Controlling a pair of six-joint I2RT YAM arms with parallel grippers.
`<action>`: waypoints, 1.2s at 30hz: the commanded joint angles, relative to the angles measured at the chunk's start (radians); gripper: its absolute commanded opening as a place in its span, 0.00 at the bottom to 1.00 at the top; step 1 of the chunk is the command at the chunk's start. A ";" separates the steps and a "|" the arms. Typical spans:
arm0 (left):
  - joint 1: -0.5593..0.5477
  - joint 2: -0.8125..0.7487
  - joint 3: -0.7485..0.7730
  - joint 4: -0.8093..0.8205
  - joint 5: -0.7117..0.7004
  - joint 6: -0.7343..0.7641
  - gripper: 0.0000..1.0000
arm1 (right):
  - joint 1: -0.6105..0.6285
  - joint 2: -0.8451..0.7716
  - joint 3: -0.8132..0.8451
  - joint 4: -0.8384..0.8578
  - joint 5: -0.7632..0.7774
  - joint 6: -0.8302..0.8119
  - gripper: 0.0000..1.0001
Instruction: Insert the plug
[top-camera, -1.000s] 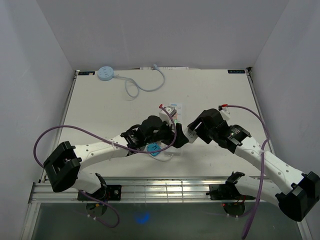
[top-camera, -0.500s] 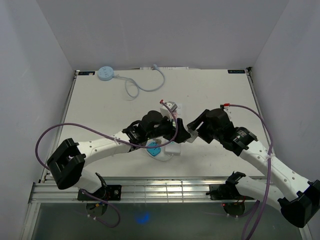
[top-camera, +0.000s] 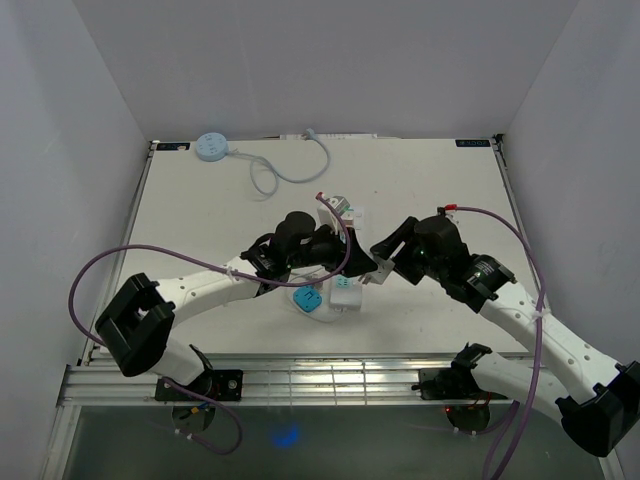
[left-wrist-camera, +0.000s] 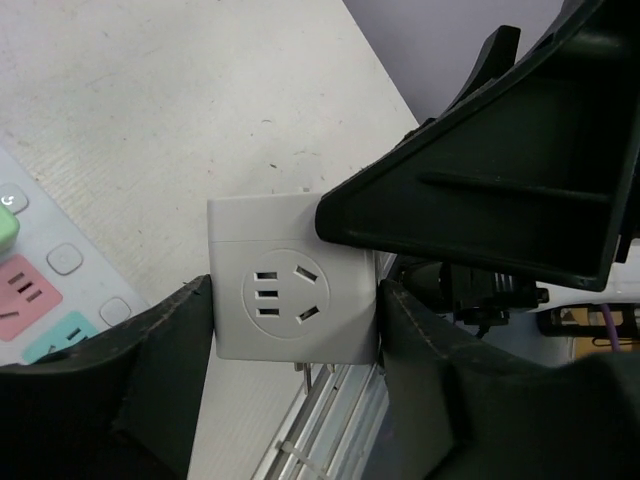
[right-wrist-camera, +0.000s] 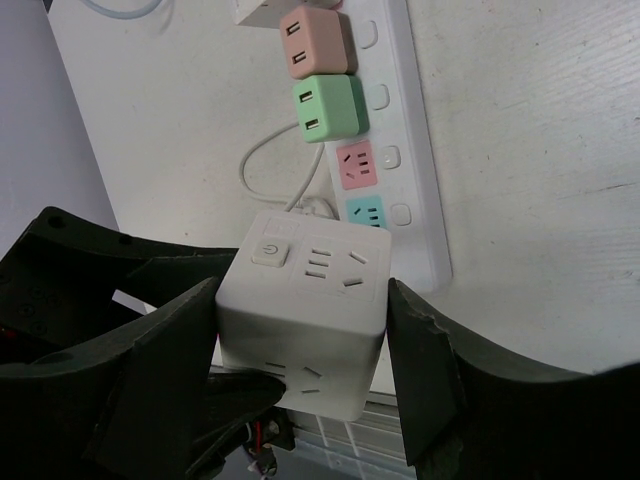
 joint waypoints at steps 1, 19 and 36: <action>-0.009 -0.016 -0.002 0.048 0.077 -0.009 0.57 | -0.003 -0.013 0.000 0.089 -0.020 -0.001 0.34; 0.089 -0.154 -0.125 0.063 0.195 -0.017 0.00 | -0.063 -0.082 0.025 0.115 0.019 -0.269 0.93; 0.182 -0.265 -0.122 0.001 0.514 0.074 0.00 | -0.273 -0.021 -0.021 0.455 -1.028 -0.667 0.89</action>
